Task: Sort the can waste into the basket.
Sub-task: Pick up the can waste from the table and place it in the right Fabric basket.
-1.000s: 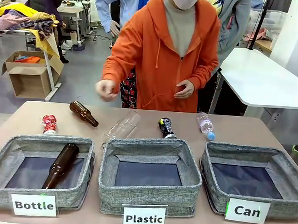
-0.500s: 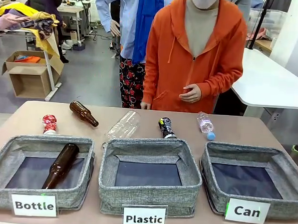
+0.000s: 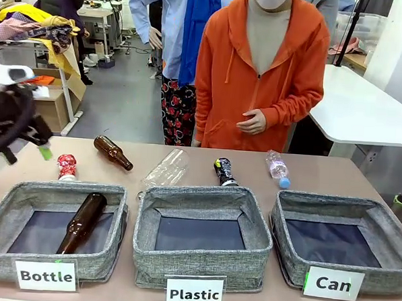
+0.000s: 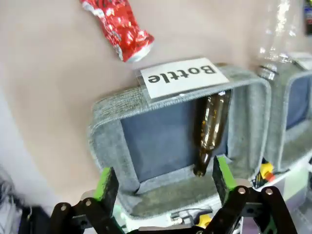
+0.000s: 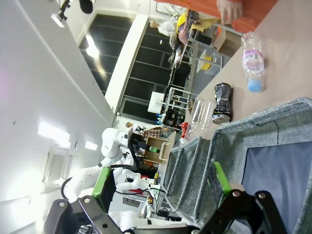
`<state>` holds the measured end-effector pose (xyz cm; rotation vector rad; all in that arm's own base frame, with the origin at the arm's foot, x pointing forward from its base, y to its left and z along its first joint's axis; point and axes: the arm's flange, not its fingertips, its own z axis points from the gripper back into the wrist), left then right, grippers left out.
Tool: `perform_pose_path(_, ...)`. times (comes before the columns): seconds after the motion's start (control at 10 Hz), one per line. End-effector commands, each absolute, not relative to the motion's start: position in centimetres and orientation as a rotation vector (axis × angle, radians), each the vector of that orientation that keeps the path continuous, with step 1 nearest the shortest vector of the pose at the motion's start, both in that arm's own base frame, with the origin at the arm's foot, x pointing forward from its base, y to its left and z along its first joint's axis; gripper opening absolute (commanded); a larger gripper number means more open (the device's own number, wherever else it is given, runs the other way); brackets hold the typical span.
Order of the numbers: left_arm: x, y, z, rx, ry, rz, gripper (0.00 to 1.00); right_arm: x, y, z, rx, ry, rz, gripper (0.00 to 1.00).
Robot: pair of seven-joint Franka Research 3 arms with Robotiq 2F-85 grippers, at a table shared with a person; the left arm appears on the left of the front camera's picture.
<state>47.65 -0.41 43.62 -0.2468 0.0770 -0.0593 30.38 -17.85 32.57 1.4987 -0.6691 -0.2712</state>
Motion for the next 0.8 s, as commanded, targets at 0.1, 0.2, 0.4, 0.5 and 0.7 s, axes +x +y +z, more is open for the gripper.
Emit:
perform_pose_path(0.1,50.8,-2.3,41.4,-0.209,0.103,0.114,1.0,30.4,-17.9,32.8,1.504,-0.676,-0.265,1.0)
perform_pose_path(0.2,51.4,-2.8,40.6,-0.183,0.073,0.165,1.0,30.4,-17.9,32.8,1.504,-0.676,-0.265,1.0)
perform_pose_path(0.4,53.9,-2.9,39.3,-0.154,0.054,0.21,1.0,30.4,-17.9,32.8,1.504,-0.676,-0.265,1.0)
perform_pose_path(0.5,54.9,-2.6,38.7,-0.147,0.059,0.221,1.0,30.4,-17.9,32.8,1.504,-0.676,-0.265,1.0)
perform_pose_path(0.7,57.2,-1.7,36.6,-0.159,0.072,0.288,1.0,30.4,-17.9,32.8,1.504,-0.676,-0.265,1.0)
